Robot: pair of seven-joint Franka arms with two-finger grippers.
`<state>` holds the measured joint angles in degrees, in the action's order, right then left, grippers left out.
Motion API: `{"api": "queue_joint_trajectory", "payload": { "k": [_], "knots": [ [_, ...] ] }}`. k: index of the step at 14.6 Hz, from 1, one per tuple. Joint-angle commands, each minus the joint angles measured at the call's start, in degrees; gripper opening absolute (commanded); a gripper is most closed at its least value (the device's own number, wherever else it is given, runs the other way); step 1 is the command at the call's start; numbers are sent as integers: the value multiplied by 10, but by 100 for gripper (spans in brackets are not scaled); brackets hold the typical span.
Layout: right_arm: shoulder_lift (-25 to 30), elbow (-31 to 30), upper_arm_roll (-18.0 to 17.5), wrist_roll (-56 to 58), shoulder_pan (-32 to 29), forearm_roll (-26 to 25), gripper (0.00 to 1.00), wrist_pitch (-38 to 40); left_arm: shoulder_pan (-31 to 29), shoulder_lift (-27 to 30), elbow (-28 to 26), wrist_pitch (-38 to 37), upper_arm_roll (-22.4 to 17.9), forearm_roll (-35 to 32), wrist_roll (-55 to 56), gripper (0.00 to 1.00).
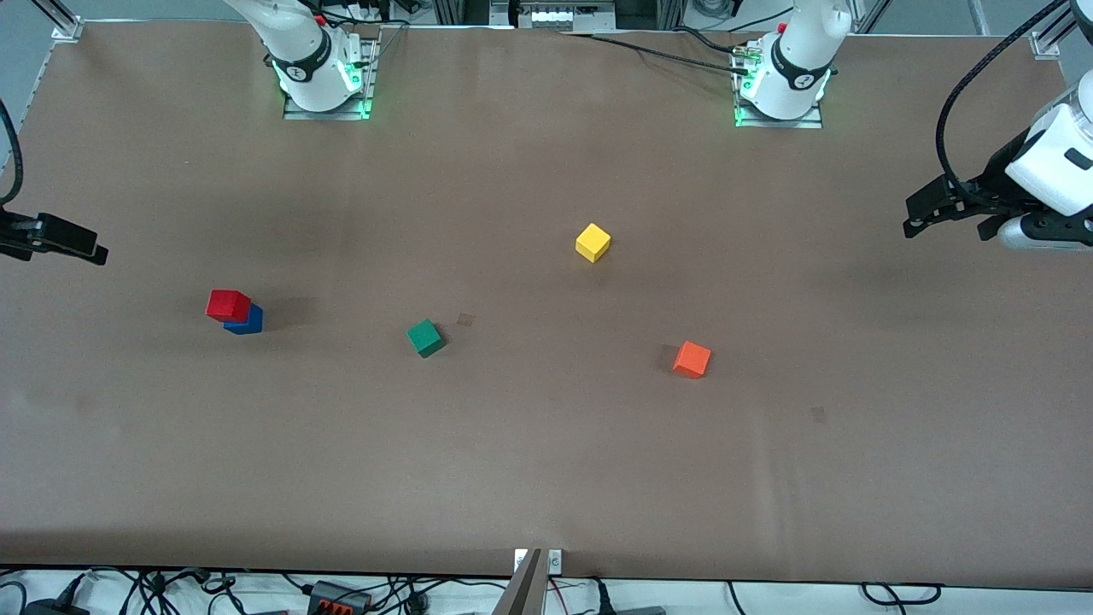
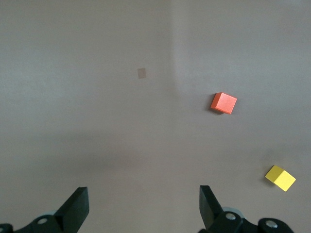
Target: Pass red block to right arm, stack on blue
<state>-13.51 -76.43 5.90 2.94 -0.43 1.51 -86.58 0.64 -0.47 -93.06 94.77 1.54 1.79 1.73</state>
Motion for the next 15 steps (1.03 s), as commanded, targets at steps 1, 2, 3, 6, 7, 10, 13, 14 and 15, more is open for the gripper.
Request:
{"api": "queue_joint_trajectory", "payload": {
  "k": [1, 2, 3, 6, 7, 10, 13, 14, 15],
  "knots": [
    [9, -14, -19, -14, -15, -5, 100, -11, 1, -9, 19, -14, 0, -11, 7, 100],
    [9, -14, -19, -11, -19, -5, 100, -16, 1, -9, 19, -14, 0, -11, 7, 100],
    [9, -14, -19, -10, -19, -5, 100, -16, 1, -8, 19, -14, 0, -11, 7, 100],
    [13, -22, -20, -10, -25, -2, 100, -17, 1, -9, 19, -14, 0, -11, 7, 100],
    [15, -25, -21, -9, -25, -2, 100, -17, 1, -9, 19, -14, 0, -11, 7, 100],
    [16, -26, -41, -8, -38, -5, 100, -21, 1, -9, 19, -14, 0, -11, 7, 100],
    [18, -28, -45, -8, -38, -7, 100, -21, 2, -9, 19, -14, 0, -10, 7, 100],
    [18, -28, -44, -8, -36, -7, 100, -19, 1, -9, 19, -14, 0, -11, 7, 100],
    [19, -28, -44, -8, -35, -9, 100, -19, 1, -9, 19, -14, 0, -10, 7, 100]
  ]
}}
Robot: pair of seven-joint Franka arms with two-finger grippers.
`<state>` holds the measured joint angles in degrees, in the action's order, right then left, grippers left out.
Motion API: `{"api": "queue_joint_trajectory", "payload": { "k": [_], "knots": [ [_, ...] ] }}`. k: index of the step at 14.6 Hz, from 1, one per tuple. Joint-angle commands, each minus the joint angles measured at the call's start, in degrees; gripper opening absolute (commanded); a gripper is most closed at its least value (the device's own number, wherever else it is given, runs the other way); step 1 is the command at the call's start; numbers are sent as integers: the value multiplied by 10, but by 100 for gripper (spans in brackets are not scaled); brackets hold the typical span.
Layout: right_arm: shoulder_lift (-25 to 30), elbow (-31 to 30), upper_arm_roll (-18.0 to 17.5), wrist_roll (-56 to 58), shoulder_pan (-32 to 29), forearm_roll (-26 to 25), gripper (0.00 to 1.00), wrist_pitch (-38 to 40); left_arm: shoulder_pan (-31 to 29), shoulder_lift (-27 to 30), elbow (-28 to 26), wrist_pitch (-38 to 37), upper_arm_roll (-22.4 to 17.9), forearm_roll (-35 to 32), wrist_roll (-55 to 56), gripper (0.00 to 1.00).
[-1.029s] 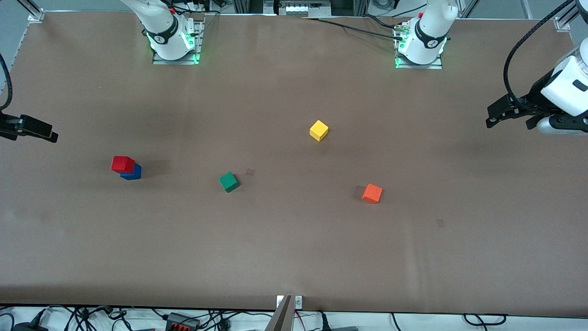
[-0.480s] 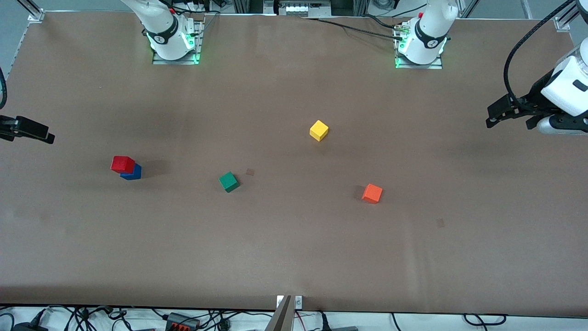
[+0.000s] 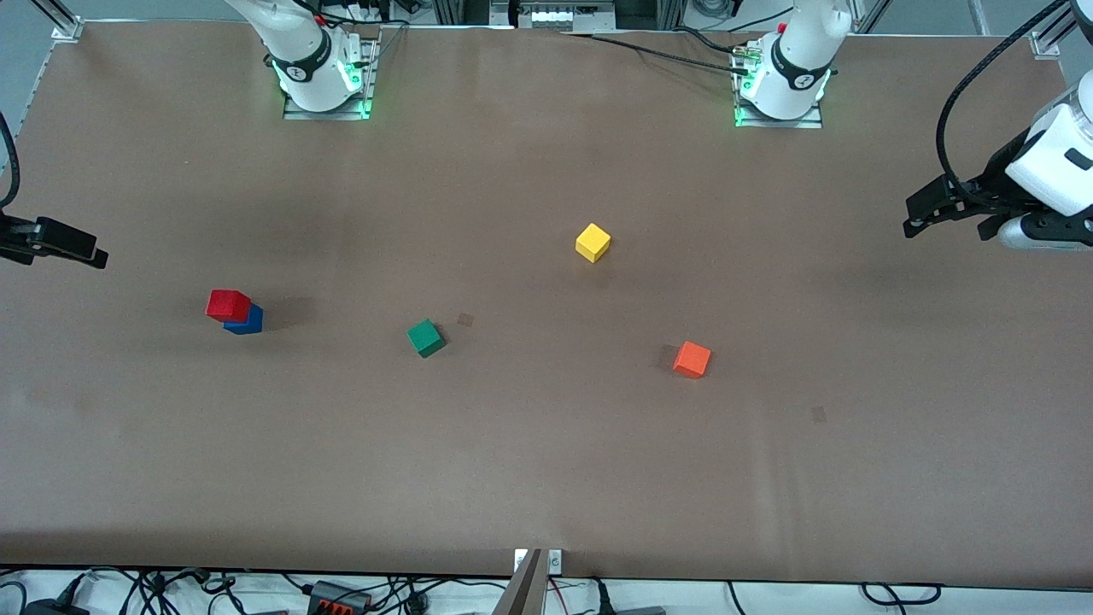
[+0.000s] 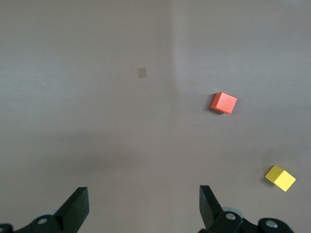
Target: Pass red block to right arm, stack on blue
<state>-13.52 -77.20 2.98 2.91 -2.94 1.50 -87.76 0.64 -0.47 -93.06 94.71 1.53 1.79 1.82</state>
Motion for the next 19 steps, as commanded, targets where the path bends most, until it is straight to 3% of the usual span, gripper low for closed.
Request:
{"api": "queue_joint_trajectory", "payload": {
  "k": [1, 7, 14, 19],
  "knots": [
    [23, -30, -15, -10, -8, -12, 100, -8, 1, -8, 19, -14, 0, -10, 6, 100],
    [137, -206, -16, -10, -5, -17, 100, -101, 1, -8, 19, -13, 0, -10, 6, 100],
    [139, -205, -17, -8, -4, -18, 100, -96, 1, -8, 19, -13, -1, -11, 4, 100],
    [140, -202, -17, -14, 13, -60, 100, -104, 1, -8, 19, -14, 1, -12, 2, 100]
  ]
}}
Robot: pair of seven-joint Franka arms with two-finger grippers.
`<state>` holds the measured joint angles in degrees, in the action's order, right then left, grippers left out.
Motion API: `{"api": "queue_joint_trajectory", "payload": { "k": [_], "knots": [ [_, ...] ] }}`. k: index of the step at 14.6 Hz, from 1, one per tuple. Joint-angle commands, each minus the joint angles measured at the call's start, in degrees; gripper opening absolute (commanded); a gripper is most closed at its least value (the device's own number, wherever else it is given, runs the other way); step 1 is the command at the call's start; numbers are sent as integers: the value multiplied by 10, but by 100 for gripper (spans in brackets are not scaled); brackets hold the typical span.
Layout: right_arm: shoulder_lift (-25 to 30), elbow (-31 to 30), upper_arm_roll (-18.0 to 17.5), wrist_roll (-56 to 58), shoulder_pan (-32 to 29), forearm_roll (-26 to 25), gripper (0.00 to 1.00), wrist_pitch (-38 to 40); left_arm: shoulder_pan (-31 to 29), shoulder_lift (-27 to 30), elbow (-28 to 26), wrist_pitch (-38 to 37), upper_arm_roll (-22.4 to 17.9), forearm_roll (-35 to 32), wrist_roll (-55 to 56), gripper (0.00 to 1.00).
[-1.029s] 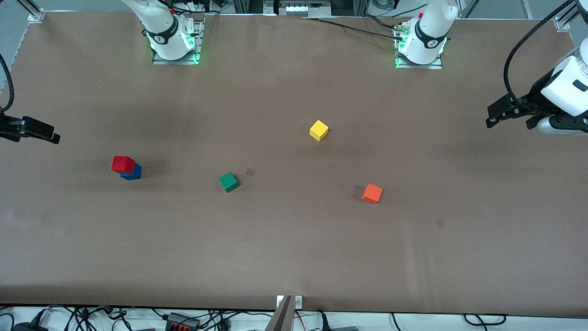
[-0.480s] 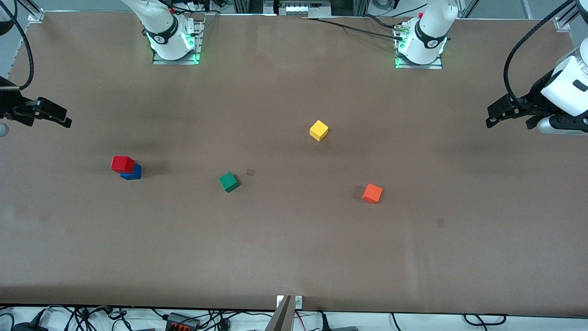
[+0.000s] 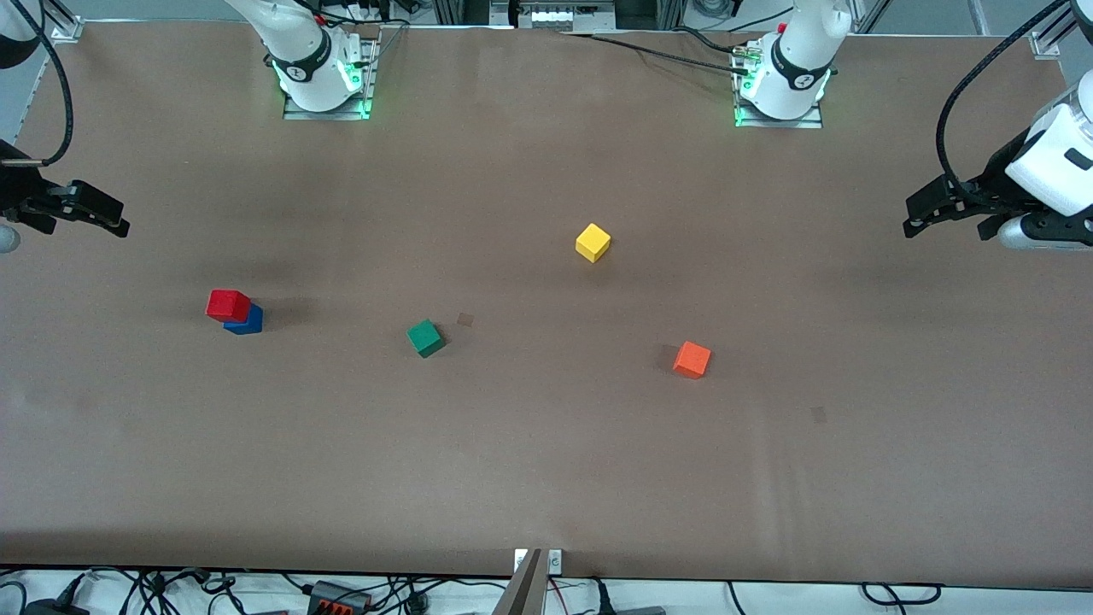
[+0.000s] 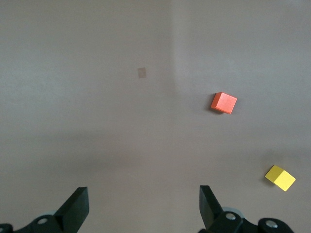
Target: Pass red block to right arm, stack on blue
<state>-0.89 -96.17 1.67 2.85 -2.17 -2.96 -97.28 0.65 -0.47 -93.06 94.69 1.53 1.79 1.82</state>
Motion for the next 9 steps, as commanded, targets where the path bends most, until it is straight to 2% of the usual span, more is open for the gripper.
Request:
{"api": "queue_joint_trajectory", "payload": {
  "k": [1, 4, 7, 9],
  "knots": [
    [16, -16, -4, -14, 4, -11, 100, -9, 1, -8, 19, -13, -1, -12, 2, 100],
    [26, -28, -4, -13, 4, -8, 100, -11, 1, -8, 19, -13, 6, -49, 0, 100],
    [62, -85, -3, -13, 4, -7, 100, -45, 4, -8, 19, -13, 6, -54, -2, 100],
    [51, -69, -2, -10, 2, -7, 100, -41, 1, -8, 19, -13, 5, -51, -3, 100]
  ]
}}
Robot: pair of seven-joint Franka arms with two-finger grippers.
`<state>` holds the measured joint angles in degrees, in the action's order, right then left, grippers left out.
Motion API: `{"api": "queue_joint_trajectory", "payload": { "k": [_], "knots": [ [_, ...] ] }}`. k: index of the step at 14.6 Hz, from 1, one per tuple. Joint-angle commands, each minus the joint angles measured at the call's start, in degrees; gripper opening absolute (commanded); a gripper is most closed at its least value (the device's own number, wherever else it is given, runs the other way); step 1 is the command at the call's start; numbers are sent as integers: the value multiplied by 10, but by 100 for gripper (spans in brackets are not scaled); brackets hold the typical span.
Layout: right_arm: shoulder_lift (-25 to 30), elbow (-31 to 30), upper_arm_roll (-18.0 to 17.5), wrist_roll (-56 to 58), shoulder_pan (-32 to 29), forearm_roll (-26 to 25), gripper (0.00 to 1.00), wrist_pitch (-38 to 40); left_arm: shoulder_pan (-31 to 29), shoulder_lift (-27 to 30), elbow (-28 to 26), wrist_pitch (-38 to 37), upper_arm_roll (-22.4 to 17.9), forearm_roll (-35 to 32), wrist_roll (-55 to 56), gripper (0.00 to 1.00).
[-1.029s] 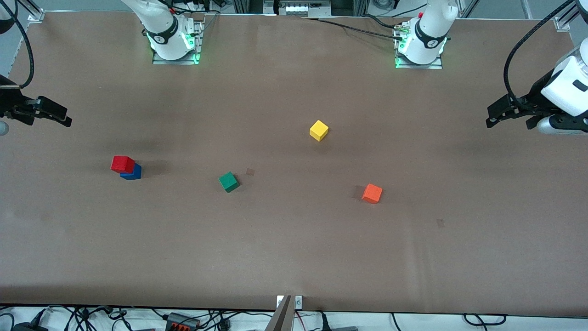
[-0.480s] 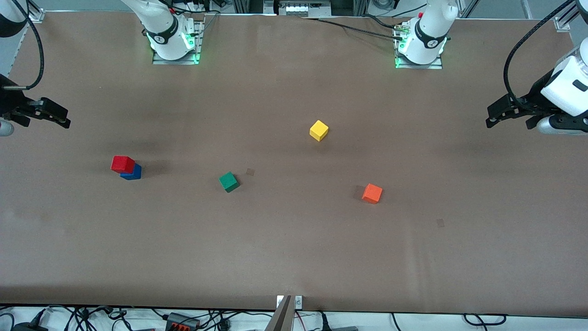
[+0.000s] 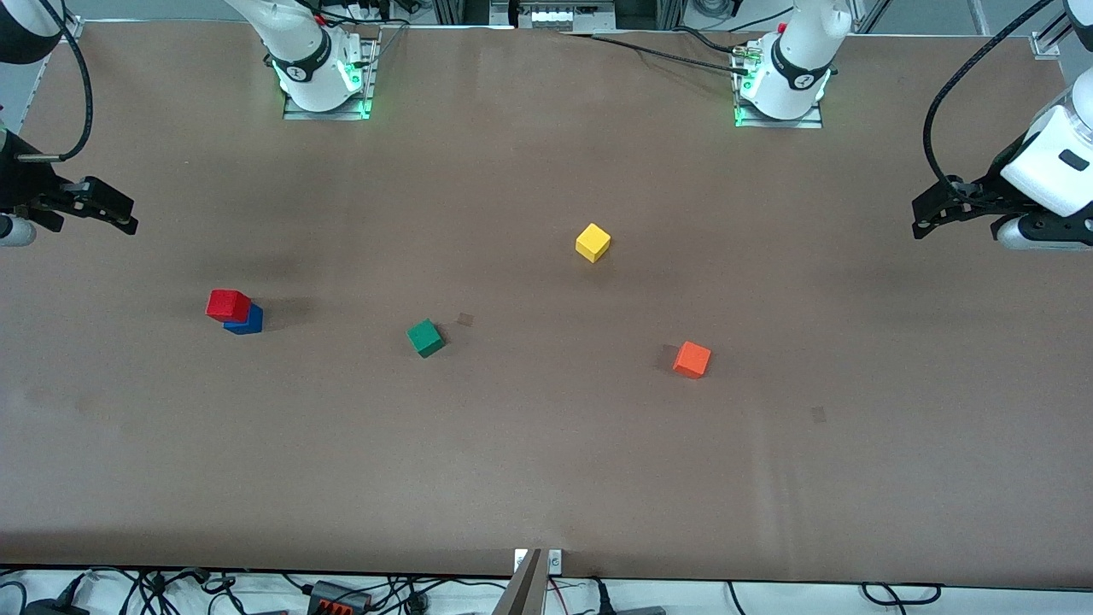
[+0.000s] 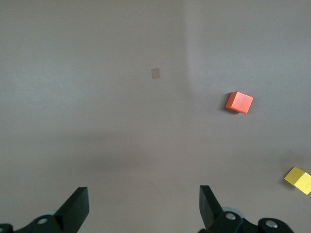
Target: Pass red block to right arm, stack on blue
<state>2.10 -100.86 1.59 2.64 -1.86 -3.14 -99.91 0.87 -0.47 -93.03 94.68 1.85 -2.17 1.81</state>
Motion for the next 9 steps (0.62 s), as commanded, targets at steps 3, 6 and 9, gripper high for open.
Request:
{"api": "queue_joint_trajectory", "payload": {
  "k": [3, 6, 9],
  "knots": [
    [20, -20, -1, -8, 0, -6, 100, -16, 0, -8, 21, -10, 2, -7, -3, 100],
    [20, -7, -1, -4, 0, -3, 100, -16, 0, -8, 20, -12, 2, -6, -3, 100],
    [20, 0, -2, -4, 1, -3, 100, -15, -1, -8, 21, -12, 2, -6, -3, 100]
  ]
}}
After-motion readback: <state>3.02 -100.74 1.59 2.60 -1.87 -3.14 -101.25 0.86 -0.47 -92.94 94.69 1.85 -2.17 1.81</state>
